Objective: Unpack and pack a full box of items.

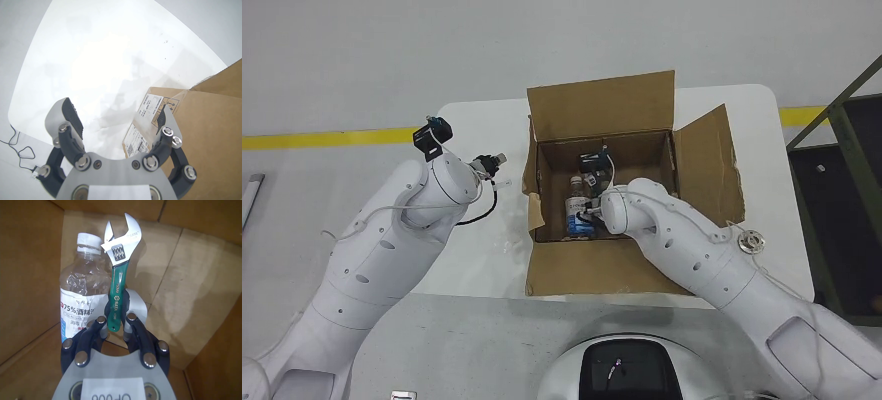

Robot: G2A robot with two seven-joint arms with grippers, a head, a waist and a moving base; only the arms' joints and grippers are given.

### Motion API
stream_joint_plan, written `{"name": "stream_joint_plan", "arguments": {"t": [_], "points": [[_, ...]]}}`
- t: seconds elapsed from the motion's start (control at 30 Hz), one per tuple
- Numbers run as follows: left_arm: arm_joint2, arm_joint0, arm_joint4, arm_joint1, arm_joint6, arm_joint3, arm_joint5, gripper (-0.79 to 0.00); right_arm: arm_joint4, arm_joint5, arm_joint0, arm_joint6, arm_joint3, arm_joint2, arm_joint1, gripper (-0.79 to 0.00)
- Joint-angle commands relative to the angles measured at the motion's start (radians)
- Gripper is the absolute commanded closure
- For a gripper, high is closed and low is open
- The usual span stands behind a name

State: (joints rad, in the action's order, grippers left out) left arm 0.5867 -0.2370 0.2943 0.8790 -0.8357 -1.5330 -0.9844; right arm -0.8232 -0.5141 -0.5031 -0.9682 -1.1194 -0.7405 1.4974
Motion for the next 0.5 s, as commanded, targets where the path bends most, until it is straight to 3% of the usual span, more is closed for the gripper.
{"name": "stream_joint_plan", "arguments": {"t": [0.0, 0.07, 0.13, 0.23, 0.37, 0.47], "points": [[0.0, 0.0, 0.0, 0.0, 0.0, 0.0, 0.0, -0.785, 0.006, 0.006, 0.009, 0.003, 0.02, 0.006, 0.007, 0.0], [0.0, 0.0, 0.0, 0.0, 0.0, 0.0, 0.0, -0.785, 0.008, 0.011, 0.016, 0.005, 0.039, 0.015, 0.016, -0.006], [0.0, 0.0, 0.0, 0.0, 0.0, 0.0, 0.0, -0.785, 0.01, 0.015, 0.022, 0.005, 0.058, 0.021, 0.022, -0.095], [0.0, 0.0, 0.0, 0.0, 0.0, 0.0, 0.0, -0.785, 0.011, 0.018, 0.024, 0.008, 0.077, 0.024, 0.03, -0.16], [0.0, 0.0, 0.0, 0.0, 0.0, 0.0, 0.0, -0.785, 0.009, 0.021, 0.023, 0.011, 0.089, 0.018, 0.035, -0.182], [0.0, 0.0, 0.0, 0.0, 0.0, 0.0, 0.0, -0.785, 0.001, 0.023, 0.018, 0.01, 0.088, 0.007, 0.035, -0.274]]}}
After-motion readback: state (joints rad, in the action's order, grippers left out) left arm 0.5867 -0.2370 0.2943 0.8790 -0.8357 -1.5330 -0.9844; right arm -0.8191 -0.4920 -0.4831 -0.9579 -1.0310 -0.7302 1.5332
